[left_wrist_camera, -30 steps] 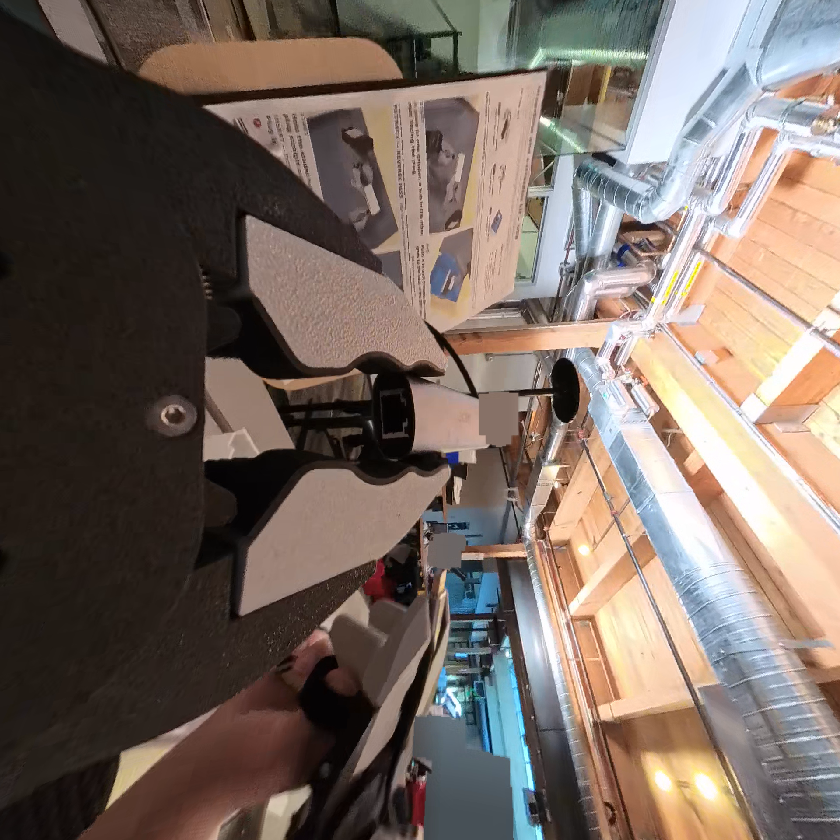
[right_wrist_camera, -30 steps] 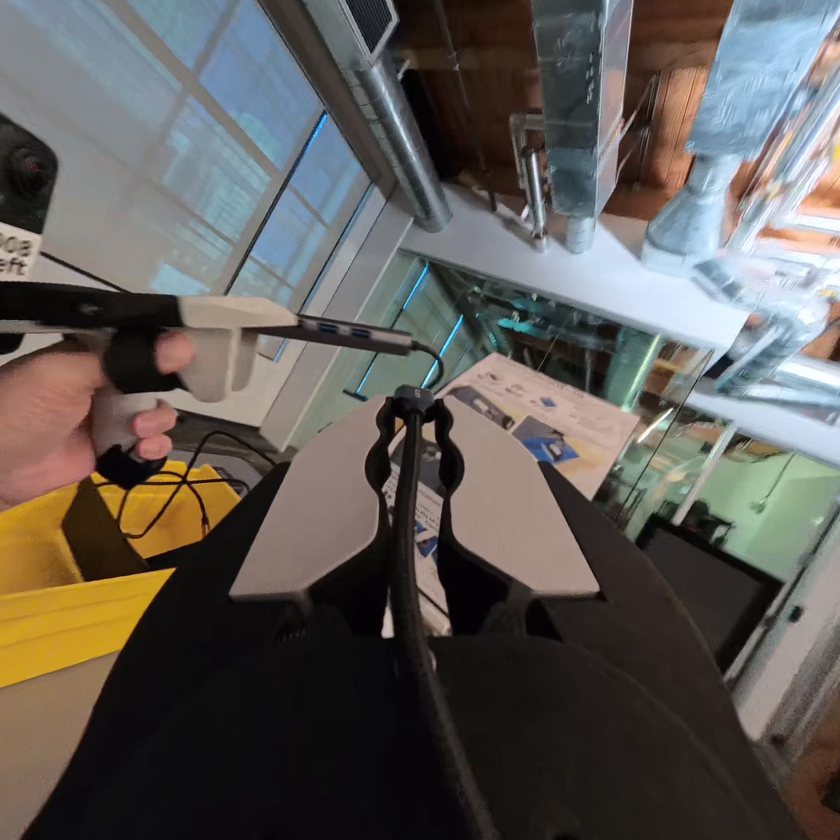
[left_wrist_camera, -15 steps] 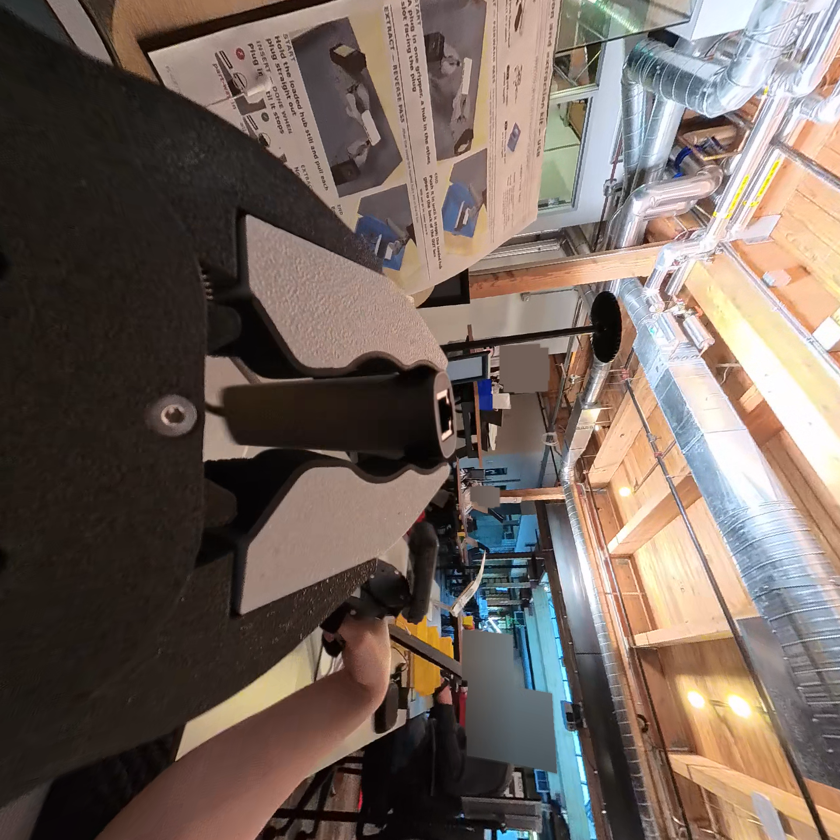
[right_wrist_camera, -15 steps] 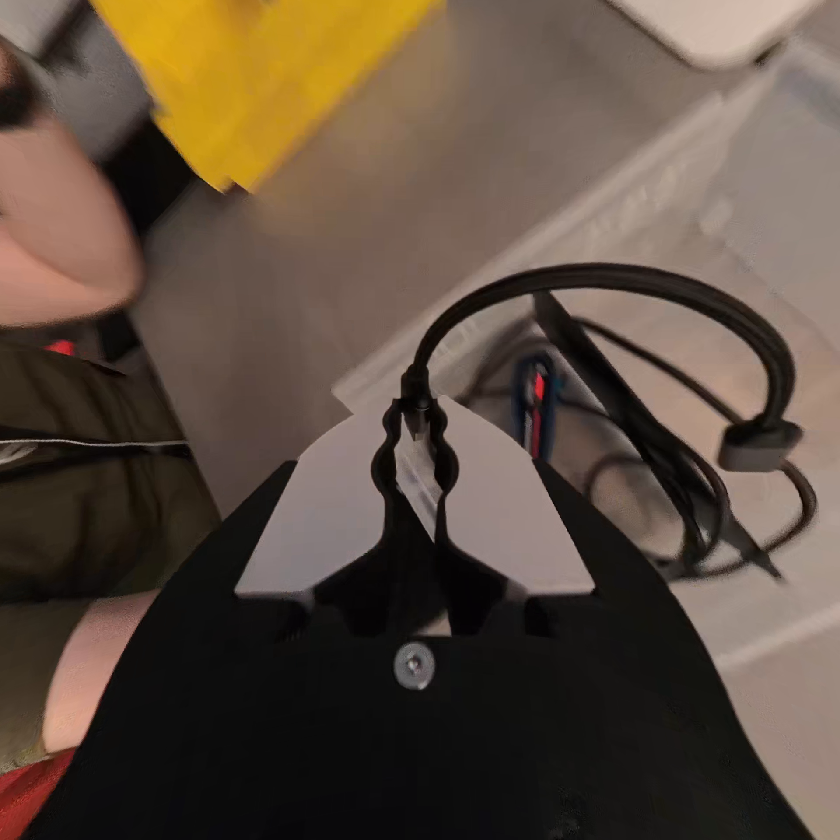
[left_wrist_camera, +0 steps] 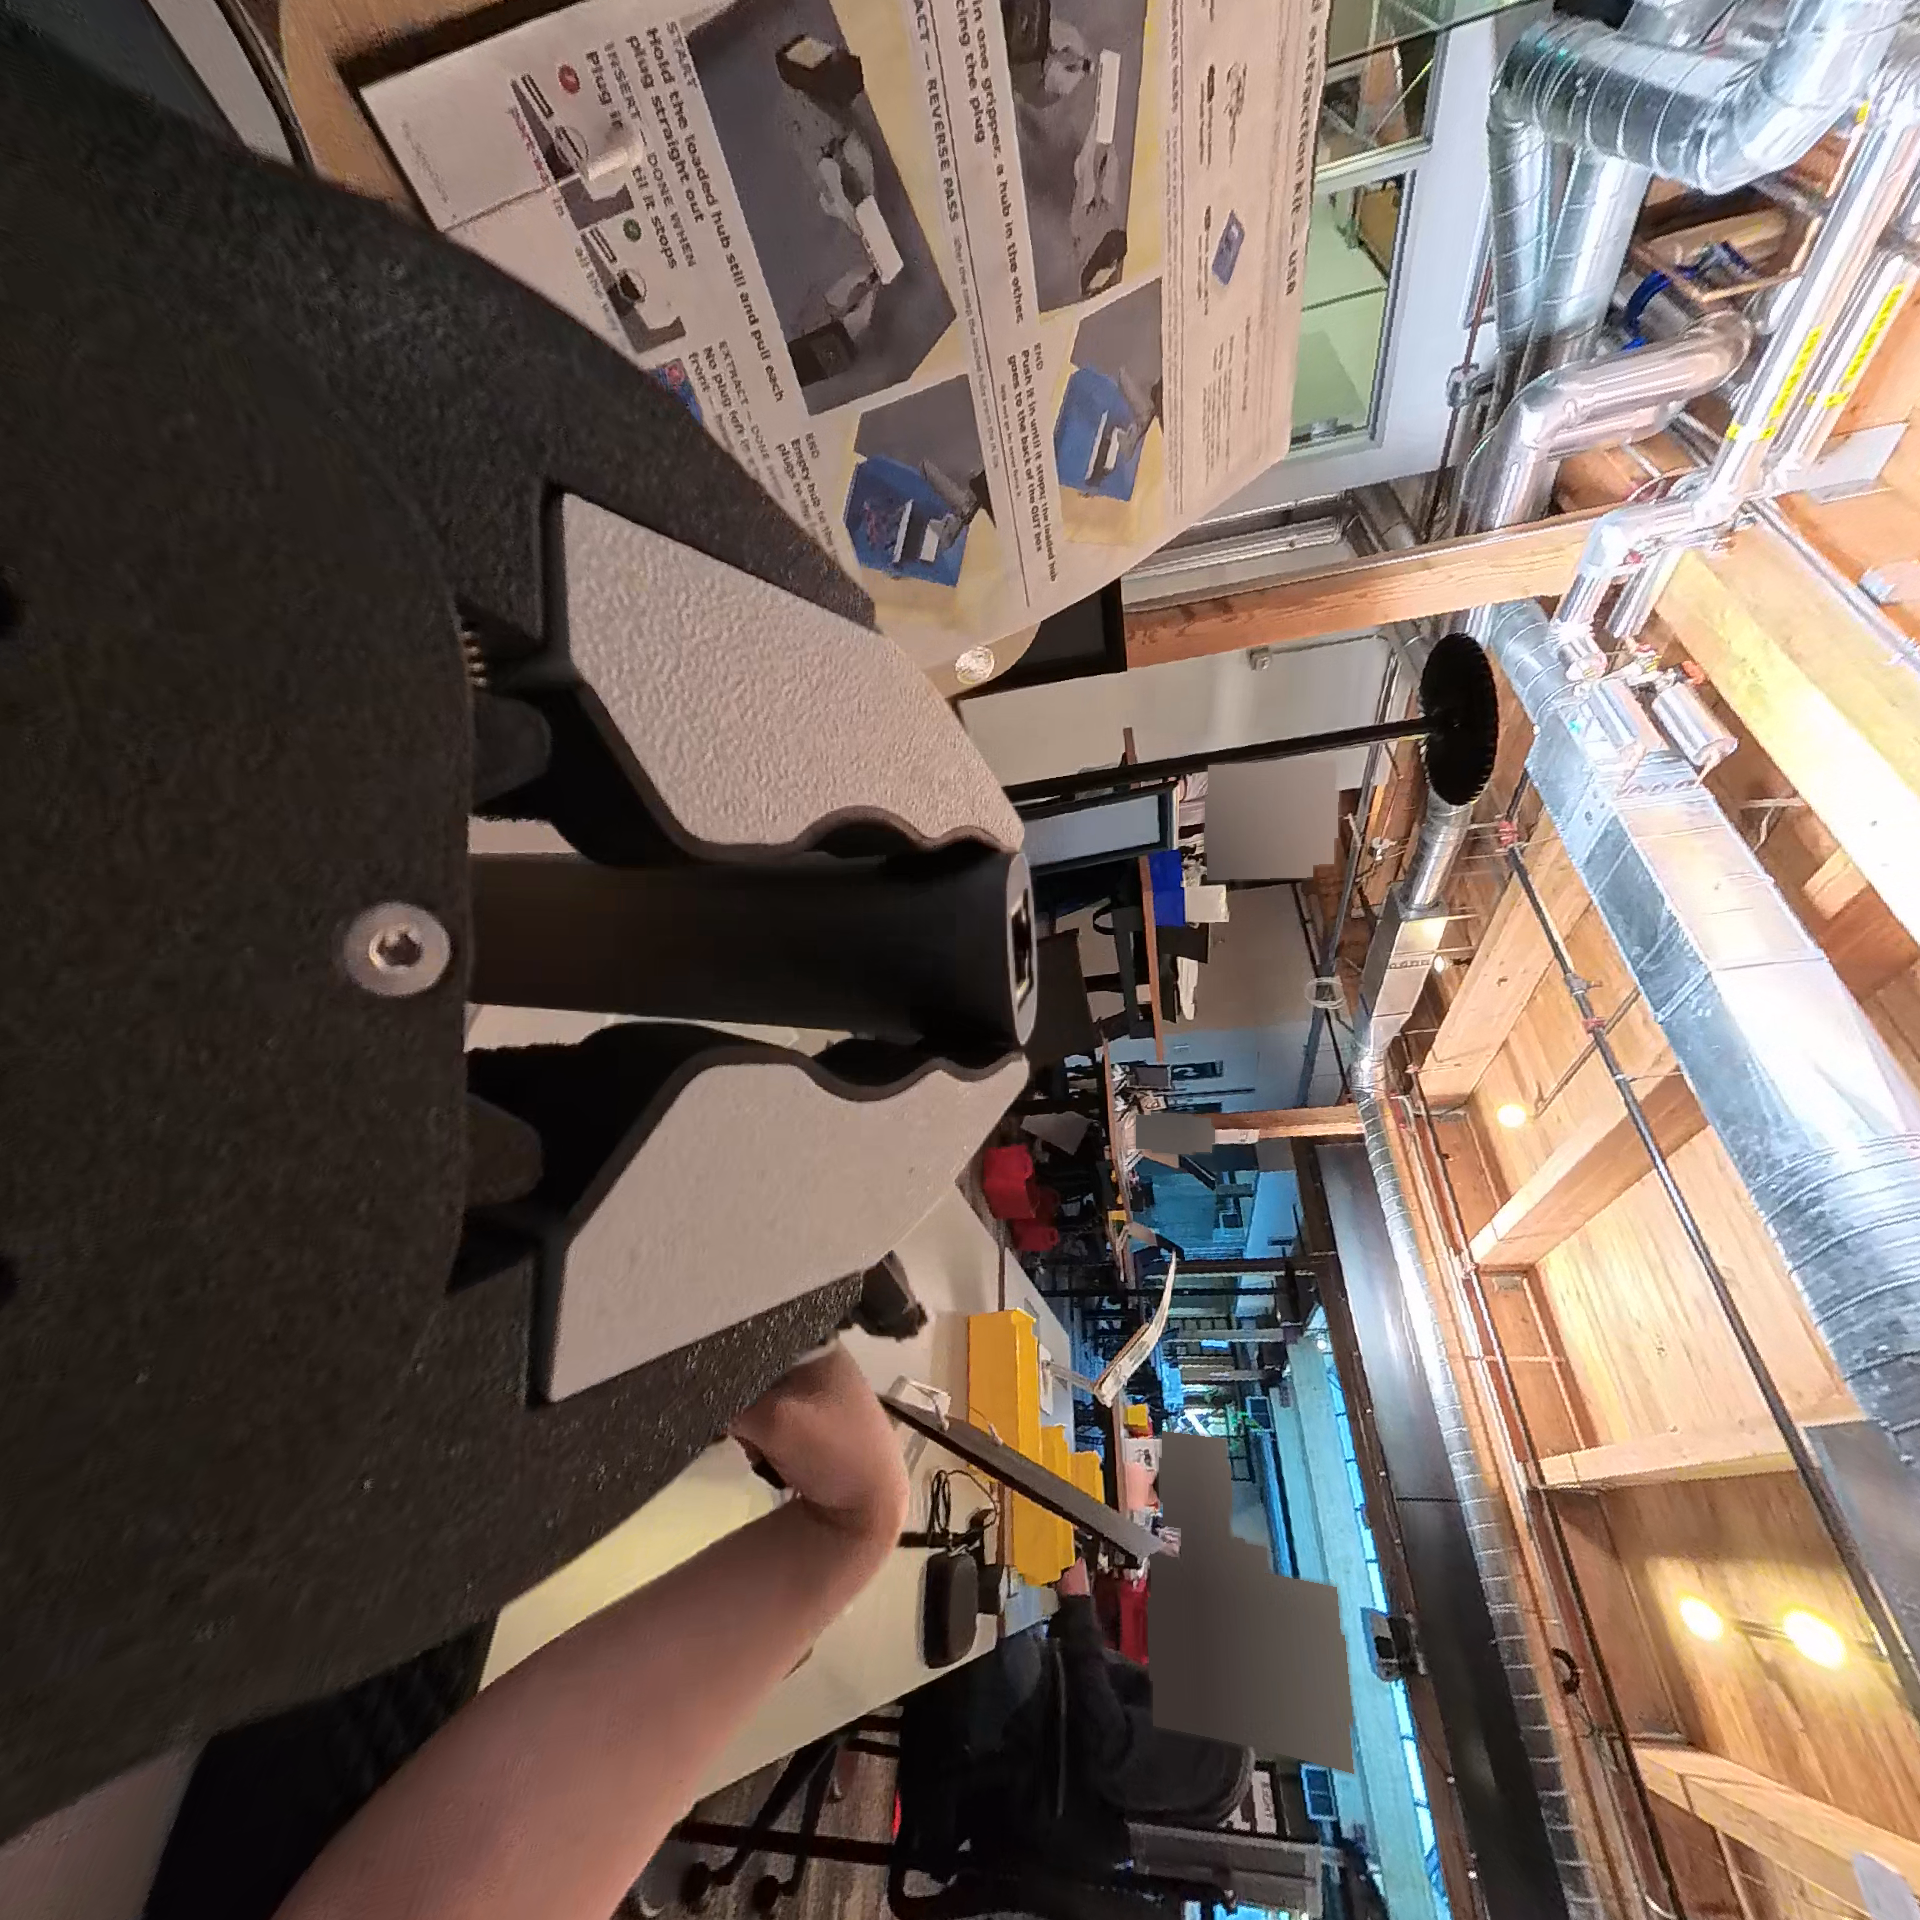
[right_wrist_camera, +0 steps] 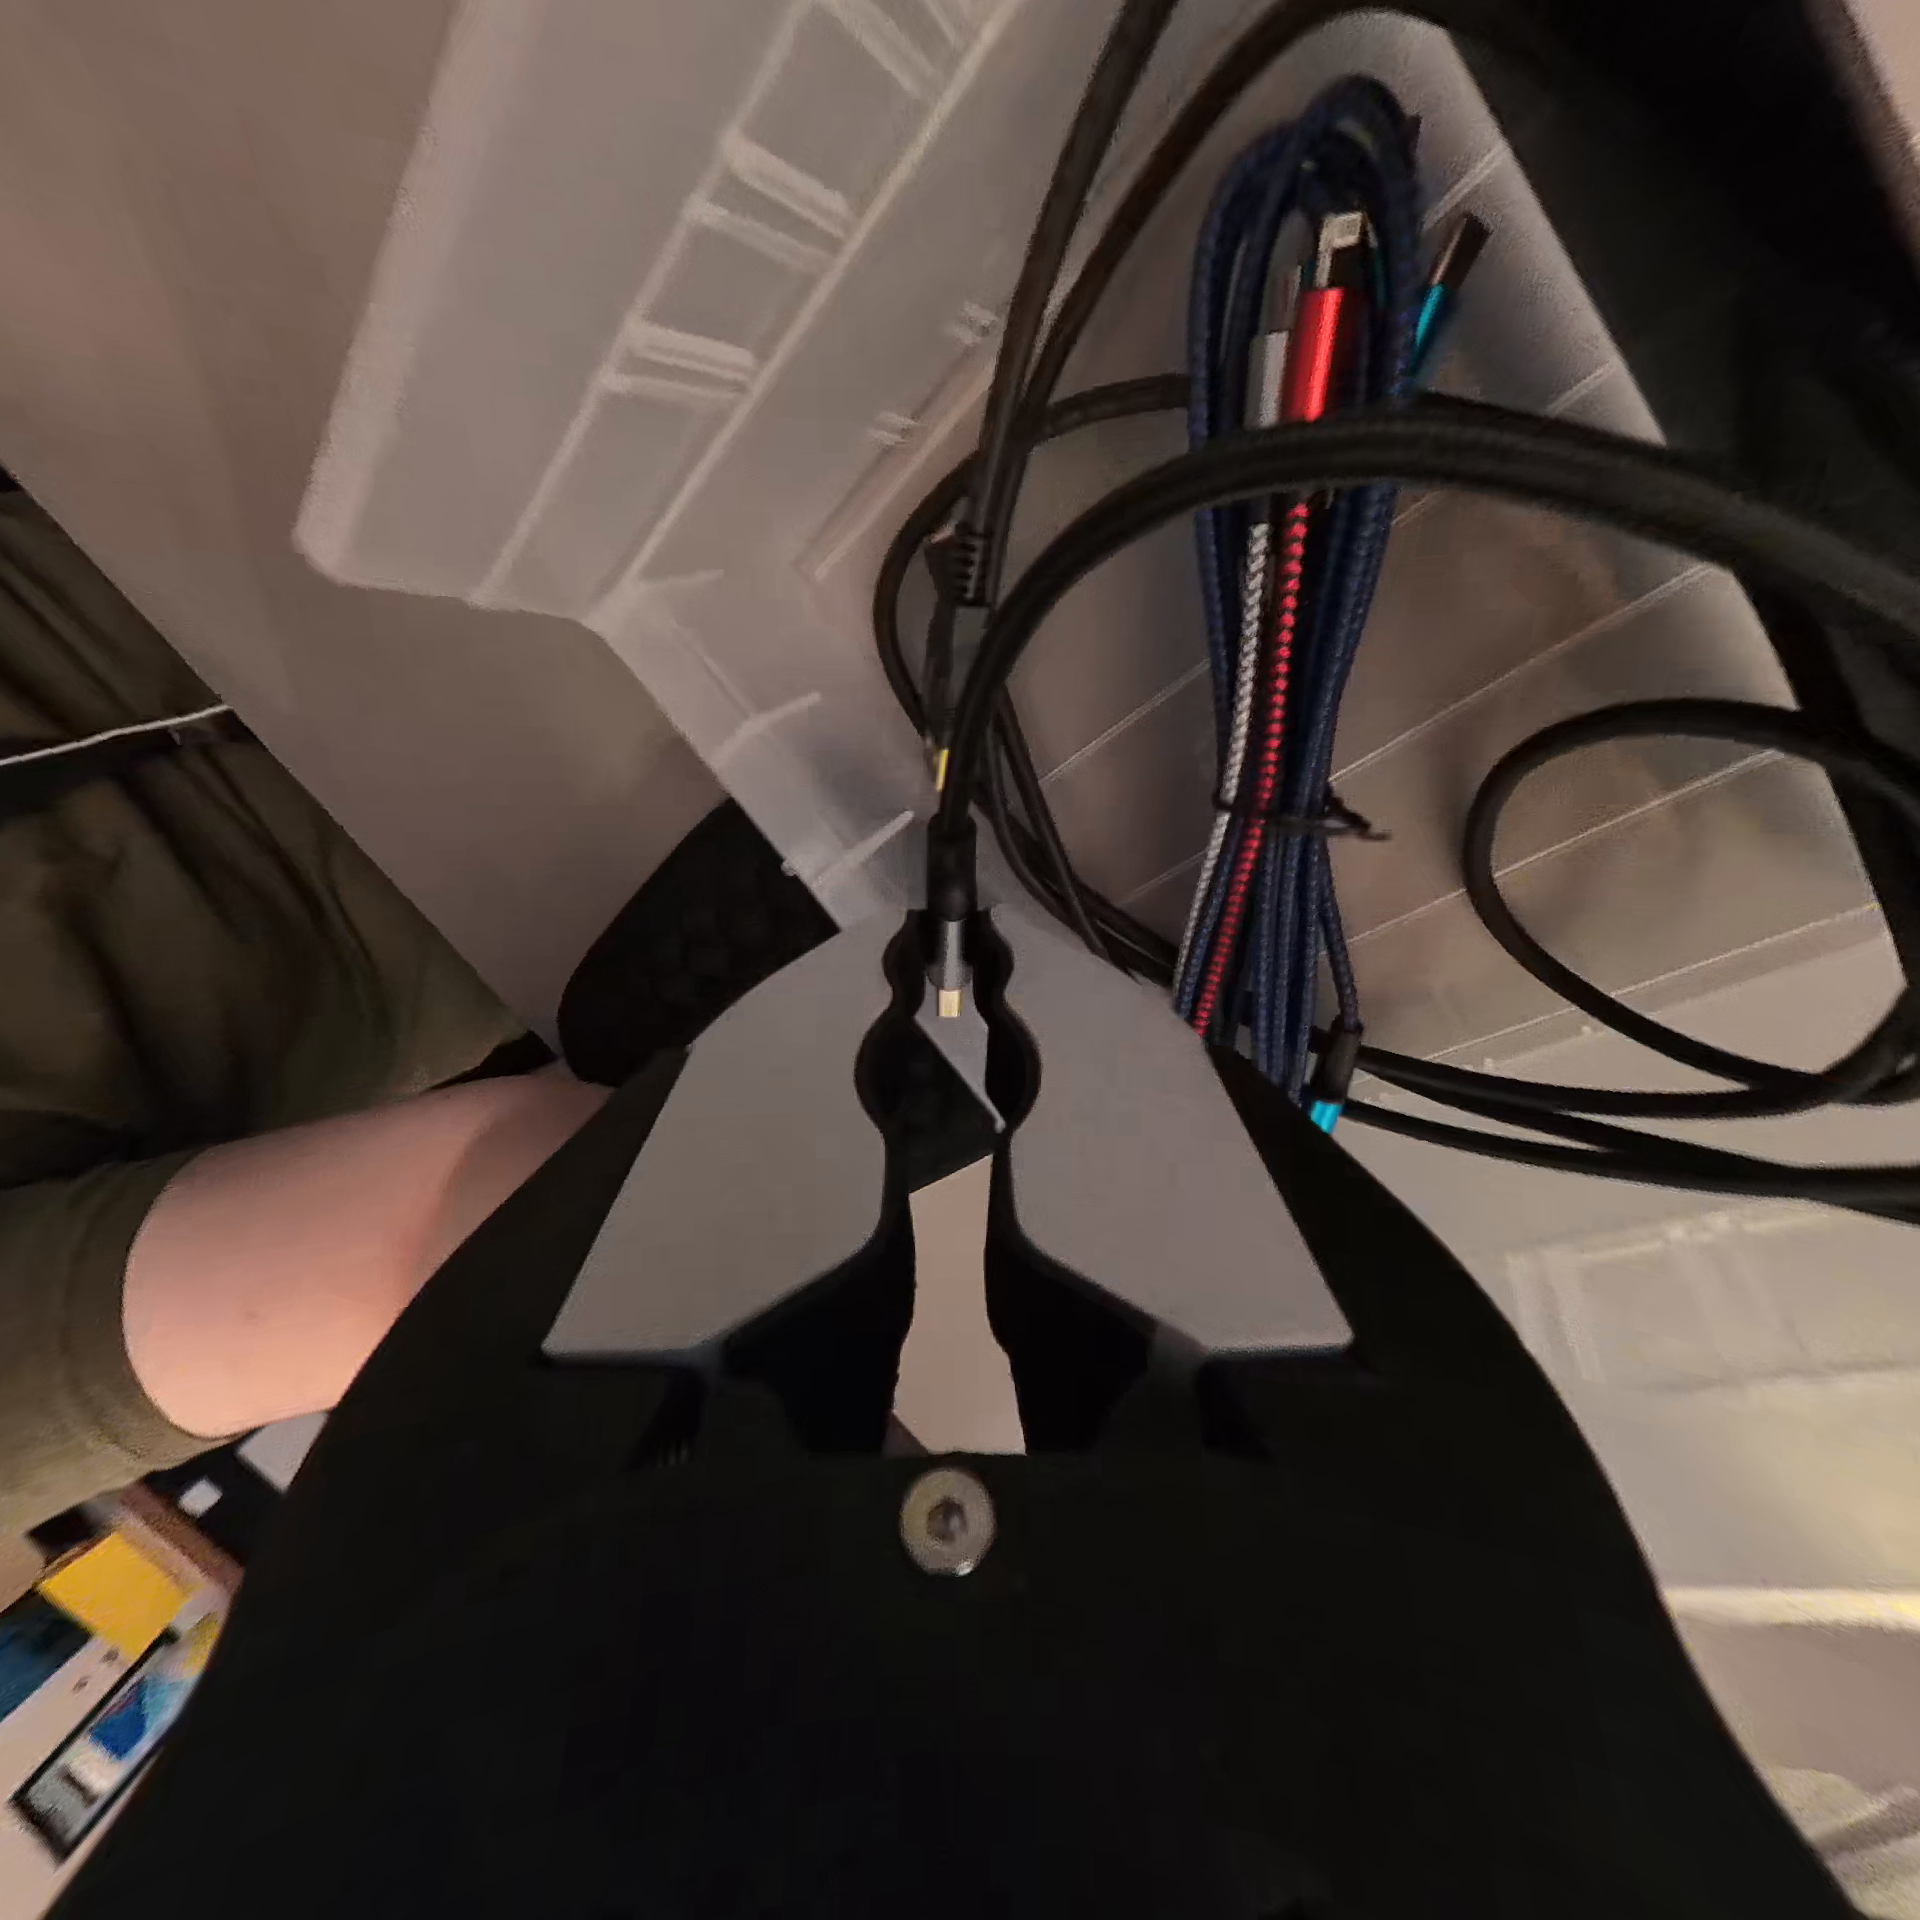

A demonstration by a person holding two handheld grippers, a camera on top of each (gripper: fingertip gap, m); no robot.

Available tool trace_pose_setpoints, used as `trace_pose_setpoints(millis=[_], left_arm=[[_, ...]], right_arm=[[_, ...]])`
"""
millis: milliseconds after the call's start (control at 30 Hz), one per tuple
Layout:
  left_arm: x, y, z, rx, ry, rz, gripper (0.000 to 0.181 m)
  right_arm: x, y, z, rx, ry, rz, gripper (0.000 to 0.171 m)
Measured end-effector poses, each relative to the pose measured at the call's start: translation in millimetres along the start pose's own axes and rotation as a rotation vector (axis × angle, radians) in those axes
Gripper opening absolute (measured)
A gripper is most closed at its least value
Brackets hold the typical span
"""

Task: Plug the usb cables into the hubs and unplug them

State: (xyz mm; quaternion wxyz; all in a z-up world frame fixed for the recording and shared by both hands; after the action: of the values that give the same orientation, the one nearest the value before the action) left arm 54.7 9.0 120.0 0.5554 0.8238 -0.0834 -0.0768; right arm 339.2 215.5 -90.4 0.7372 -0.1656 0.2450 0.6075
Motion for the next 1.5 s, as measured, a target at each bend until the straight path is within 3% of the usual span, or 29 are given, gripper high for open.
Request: trace_pose_setpoints(millis=[200, 333, 467, 667, 767, 833, 900, 967, 1067, 1200, 1233, 1300, 1400, 1433, 1500], left_arm=[[7, -8, -7, -0.035, -0.032, 0.018, 0.031], [10, -10, -9, -0.047, -0.040, 0.013, 0.031], [10, -11, -9, -0.048, -0.045, 0.016, 0.031], [10, -12, -10, -0.058, -0.079, 0.047, 0.031], [12, -12, -9, -0.084, -0.138, 0.083, 0.031], [13, -12, -9, -0.102, -0.187, 0.124, 0.031], [12, -12, -9, -0.108, -0.202, 0.157, 0.031], [10, -14, -9, -0.112, -0.176, 0.153, 0.031], [9, -16, -10, -0.125, -0.145, 0.122, 0.031], [13, -20, -14, -0.147, -0.109, 0.059, 0.031], [15, -22, -15, -0.157, -0.114, 0.054, 0.031], [18, -24, -17, -0.165, -0.114, 0.043, 0.030], [18, -25, -17, -0.183, -0.090, 0.032, 0.033], [17, -25, -18, -0.200, -0.078, 0.041, 0.048], [16, -27, -17, -0.243, -0.090, 0.040, 0.047]], right_arm=[[17, 25, -24, -0.090, 0.059, 0.014, 0.009], [2, 33, -23, -0.009, 0.297, 0.143, 0.012], [-8, 30, -3, 0.149, 0.353, 0.245, 0.026], [-33, 42, 43, 0.428, 0.197, 0.466, 0.023], [-79, 73, 59, 0.576, 0.011, 0.744, 0.031], [-117, 101, 64, 0.751, -0.096, 0.959, 0.046], [-158, 123, 57, 0.918, -0.045, 1.098, 0.050], [-187, 140, 47, 1.015, 0.034, 1.105, 0.054], [-207, 159, 31, 1.139, -0.064, 1.032, 0.052], [-222, 170, 7, 1.153, -0.144, 0.974, 0.049], [-222, 172, 5, 1.169, -0.196, 0.970, 0.041], [-216, 171, 5, 1.200, -0.319, 0.969, 0.019], [-201, 168, 17, 1.203, -0.351, 0.952, 0.018], [-195, 165, 26, 1.202, -0.369, 0.946, 0.018], [-178, 154, 53, 1.204, -0.501, 0.914, 0.018]])
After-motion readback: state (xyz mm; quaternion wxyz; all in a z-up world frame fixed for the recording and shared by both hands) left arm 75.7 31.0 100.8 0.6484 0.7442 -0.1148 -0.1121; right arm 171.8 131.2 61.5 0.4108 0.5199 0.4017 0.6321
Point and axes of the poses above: each gripper's, where its closed fingertips meet, z back along the fingers, y out of its top, x = y × z across the jaws, the point moved 7 cm from there along z, back along the fingers, and after that the axes turned 12 degrees about y, right-handed, at the moved point
